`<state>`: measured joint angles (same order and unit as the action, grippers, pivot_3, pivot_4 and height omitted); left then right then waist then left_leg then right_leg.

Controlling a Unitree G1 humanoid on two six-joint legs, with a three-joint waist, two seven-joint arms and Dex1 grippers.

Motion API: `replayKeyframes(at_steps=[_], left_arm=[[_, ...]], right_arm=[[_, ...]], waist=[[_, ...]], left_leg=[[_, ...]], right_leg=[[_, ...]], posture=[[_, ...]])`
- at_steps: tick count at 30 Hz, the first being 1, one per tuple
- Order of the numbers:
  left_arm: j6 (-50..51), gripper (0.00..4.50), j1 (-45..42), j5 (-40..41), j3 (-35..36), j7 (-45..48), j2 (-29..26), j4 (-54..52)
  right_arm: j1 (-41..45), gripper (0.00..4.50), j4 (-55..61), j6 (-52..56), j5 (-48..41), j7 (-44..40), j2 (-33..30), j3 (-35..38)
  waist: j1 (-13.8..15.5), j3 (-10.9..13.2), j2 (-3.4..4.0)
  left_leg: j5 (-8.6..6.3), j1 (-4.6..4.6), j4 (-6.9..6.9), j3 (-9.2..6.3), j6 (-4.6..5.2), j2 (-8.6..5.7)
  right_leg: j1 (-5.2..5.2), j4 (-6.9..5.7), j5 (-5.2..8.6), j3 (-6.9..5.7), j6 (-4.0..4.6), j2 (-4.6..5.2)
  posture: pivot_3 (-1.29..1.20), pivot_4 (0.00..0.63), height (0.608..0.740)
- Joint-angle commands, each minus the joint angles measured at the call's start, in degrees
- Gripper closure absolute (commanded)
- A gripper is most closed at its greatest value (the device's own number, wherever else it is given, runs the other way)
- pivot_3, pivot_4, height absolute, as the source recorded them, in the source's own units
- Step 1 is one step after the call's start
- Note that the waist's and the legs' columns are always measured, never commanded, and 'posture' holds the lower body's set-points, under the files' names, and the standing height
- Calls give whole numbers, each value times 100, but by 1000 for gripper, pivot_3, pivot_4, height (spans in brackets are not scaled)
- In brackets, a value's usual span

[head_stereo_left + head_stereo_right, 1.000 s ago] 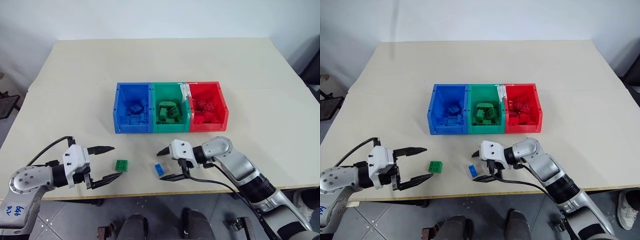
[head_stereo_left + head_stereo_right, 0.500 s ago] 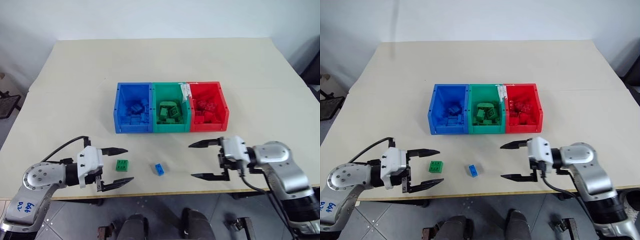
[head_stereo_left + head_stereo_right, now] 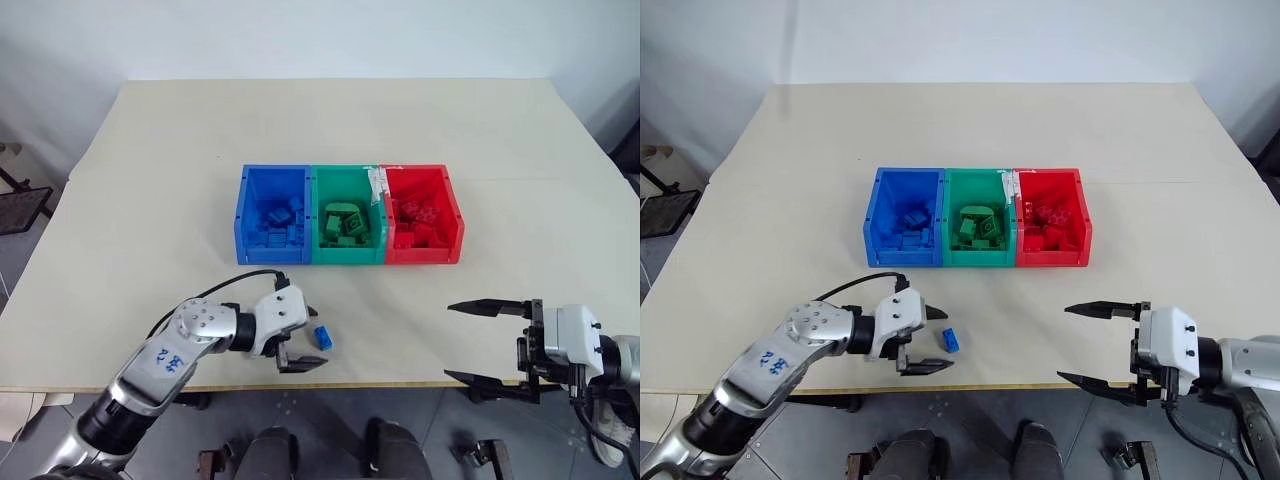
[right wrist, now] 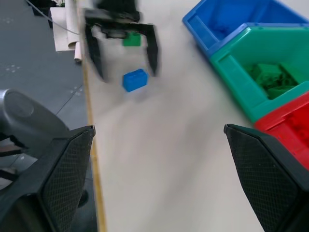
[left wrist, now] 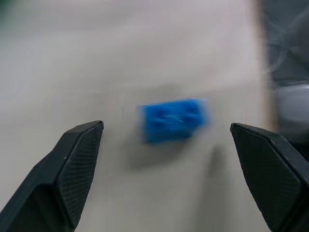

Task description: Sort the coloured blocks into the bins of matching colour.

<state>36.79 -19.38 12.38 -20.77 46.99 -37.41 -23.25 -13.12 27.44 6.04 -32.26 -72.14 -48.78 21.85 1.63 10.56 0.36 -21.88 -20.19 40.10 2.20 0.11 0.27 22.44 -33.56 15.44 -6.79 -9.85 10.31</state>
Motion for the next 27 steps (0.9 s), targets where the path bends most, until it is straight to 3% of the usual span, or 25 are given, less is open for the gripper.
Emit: replayKeyframes(at_steps=[1,4,7,15,22,27], left_arm=[[-182,0,-131,-191,-237,76,154,262],[-154,0,-169,-151,-227,136,243,331],[-176,601,-161,-177,-200,192,231,335],[-660,3033,-80,81,235,433,226,409],[-1307,3037,-379,482,1256,294,582,922],[-1508,3037,-1003,298,2132,-880,1057,1608]], right_arm=[[-174,30,368,58,-160,208,36,301],[-288,30,410,38,-149,280,44,359],[-311,0,331,-45,-94,321,51,329],[-7,0,-89,-286,85,316,85,14],[304,0,-94,-147,-293,657,336,12],[485,0,286,196,-635,1579,791,104]], waist=[[14,0,0],[32,0,0],[56,0,0],[48,0,-1],[52,0,-1],[54,0,-1]], left_leg=[[0,-1,1,0,0,-2],[0,0,1,-2,1,-2],[1,0,6,-1,2,-3],[1,-1,6,-1,2,-2],[1,-1,9,-2,2,-2],[1,-1,8,-8,2,-1]], right_leg=[[0,1,0,0,0,1],[-3,2,0,-1,0,1],[-6,4,0,0,0,2],[-3,3,0,0,0,1],[-3,1,0,-1,0,1],[-2,-7,0,-6,-1,1]], posture=[[0,150,740],[0,150,740],[0,150,740],[0,150,740],[0,150,740],[0,150,740]])
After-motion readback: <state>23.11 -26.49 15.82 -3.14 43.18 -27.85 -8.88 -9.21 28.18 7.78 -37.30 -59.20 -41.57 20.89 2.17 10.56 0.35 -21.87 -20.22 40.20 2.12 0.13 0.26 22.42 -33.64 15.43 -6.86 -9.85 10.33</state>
